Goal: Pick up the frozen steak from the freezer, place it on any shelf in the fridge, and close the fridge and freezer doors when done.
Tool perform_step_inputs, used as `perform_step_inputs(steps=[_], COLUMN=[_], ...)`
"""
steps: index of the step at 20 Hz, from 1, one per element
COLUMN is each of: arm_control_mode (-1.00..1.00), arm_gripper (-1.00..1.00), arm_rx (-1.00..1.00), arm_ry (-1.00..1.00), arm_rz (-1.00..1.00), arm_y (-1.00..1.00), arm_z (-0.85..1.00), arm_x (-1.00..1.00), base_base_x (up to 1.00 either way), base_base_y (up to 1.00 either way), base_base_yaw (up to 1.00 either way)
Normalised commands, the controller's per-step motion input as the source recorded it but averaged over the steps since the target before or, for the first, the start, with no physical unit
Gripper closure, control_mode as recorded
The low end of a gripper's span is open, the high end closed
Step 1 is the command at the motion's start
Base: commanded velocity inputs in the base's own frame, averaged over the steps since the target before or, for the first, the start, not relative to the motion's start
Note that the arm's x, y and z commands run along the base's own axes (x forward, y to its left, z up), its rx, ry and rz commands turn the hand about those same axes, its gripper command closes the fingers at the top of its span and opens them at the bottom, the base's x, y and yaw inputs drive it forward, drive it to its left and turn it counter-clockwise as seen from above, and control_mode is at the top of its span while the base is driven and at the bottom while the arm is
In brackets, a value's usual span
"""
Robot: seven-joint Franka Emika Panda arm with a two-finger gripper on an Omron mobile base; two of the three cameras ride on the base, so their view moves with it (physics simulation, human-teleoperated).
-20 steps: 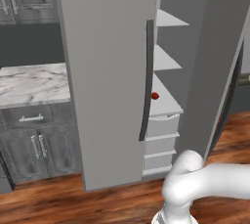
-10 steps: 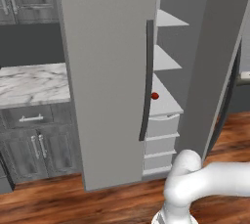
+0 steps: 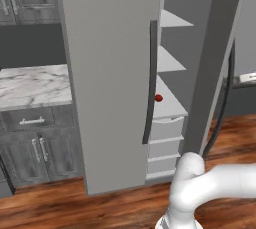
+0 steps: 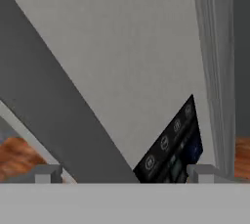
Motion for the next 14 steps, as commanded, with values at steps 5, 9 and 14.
perform_step_inputs(steps=[5, 9, 14], arm_control_mode=[-1.0, -1.0, -1.0], arm_gripper=[-1.0, -1.0, -1.0], arm_rx=[0.0, 0.01, 0.01], arm_ry=[0.0, 0.0, 0.0], arm_rz=[0.14, 0.08, 0.01], arm_y=[1.0, 1.0, 1.0], arm_z=[0.0, 0.0, 0.0], arm_x=[0.44, 0.53, 0.61], base_base_x=[0.0, 0.0, 0.0], base_base_y=[0.0, 0.0, 0.0], base_base_yaw=[0.0, 0.0, 0.0])
